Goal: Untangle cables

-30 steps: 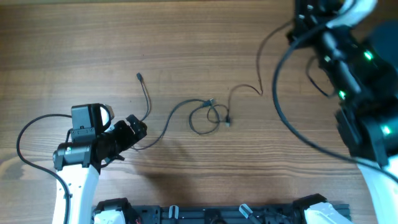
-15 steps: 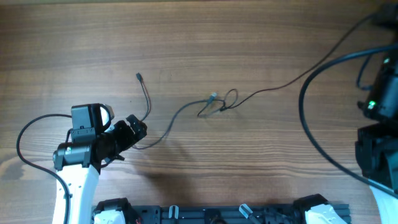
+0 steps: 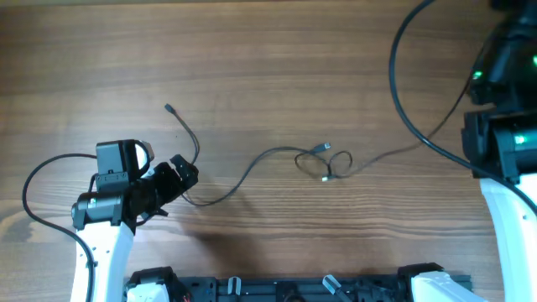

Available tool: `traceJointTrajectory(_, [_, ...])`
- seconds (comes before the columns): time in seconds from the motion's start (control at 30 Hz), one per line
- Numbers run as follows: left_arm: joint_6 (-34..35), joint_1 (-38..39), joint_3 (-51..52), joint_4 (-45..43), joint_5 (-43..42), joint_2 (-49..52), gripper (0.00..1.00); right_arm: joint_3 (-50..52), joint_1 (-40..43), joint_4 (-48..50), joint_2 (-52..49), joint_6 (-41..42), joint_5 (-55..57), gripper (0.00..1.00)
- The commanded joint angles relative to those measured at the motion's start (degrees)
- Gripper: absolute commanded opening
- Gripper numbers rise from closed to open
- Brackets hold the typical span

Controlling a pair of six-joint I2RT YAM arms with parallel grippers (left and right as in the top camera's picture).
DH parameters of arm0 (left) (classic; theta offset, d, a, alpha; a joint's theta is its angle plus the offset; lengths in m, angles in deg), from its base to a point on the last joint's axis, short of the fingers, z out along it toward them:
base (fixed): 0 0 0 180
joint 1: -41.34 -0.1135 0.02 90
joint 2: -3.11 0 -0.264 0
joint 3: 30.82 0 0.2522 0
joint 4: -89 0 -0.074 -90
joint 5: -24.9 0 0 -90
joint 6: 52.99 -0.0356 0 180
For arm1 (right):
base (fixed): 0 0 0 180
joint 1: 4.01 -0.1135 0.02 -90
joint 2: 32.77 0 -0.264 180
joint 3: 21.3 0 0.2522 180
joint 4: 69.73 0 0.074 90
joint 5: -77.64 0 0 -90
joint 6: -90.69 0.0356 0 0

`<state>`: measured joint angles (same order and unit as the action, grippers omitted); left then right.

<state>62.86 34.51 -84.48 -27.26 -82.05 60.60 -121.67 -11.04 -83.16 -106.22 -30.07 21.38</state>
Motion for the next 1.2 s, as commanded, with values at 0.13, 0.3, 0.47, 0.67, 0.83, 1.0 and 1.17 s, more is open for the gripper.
traceJointTrajectory(0.13, [0.3, -0.3, 0.2, 0.0, 0.3, 0.0, 1.0, 0.3, 0.7, -33.9, -9.6, 38.2, -14.0, 0.04])
traceJointTrajectory(0.3, [0.3, -0.3, 0.2, 0.0, 0.3, 0.0, 1.0, 1.7, 0.7, -45.2, -14.6, 47.3, -36.9, 0.05])
traceJointTrajectory(0.47, [0.3, -0.3, 0.2, 0.0, 0.3, 0.0, 1.0, 1.8, 0.7, -53.0, -18.7, 47.3, -39.6, 1.0])
traceJointTrajectory(0.67, [0.3, -0.3, 0.2, 0.0, 0.3, 0.0, 1.0, 1.8, 0.7, -65.3, -18.5, 54.2, -41.1, 1.0])
traceJointTrajectory(0.83, [0.3, -0.3, 0.2, 0.0, 0.3, 0.0, 1.0, 1.9, -1.0, -76.3, -18.6, 60.7, -44.4, 1.0])
traceJointTrajectory(1.0, [0.3, -0.3, 0.2, 0.0, 0.3, 0.0, 1.0, 2.7, -6.0, -78.3, -18.6, 59.4, -48.2, 0.94])
traceJointTrajectory(1.17, [0.3, -0.3, 0.2, 0.0, 0.3, 0.0, 1.0, 9.8, -11.2, -75.3, -18.6, 70.1, -42.2, 0.83])
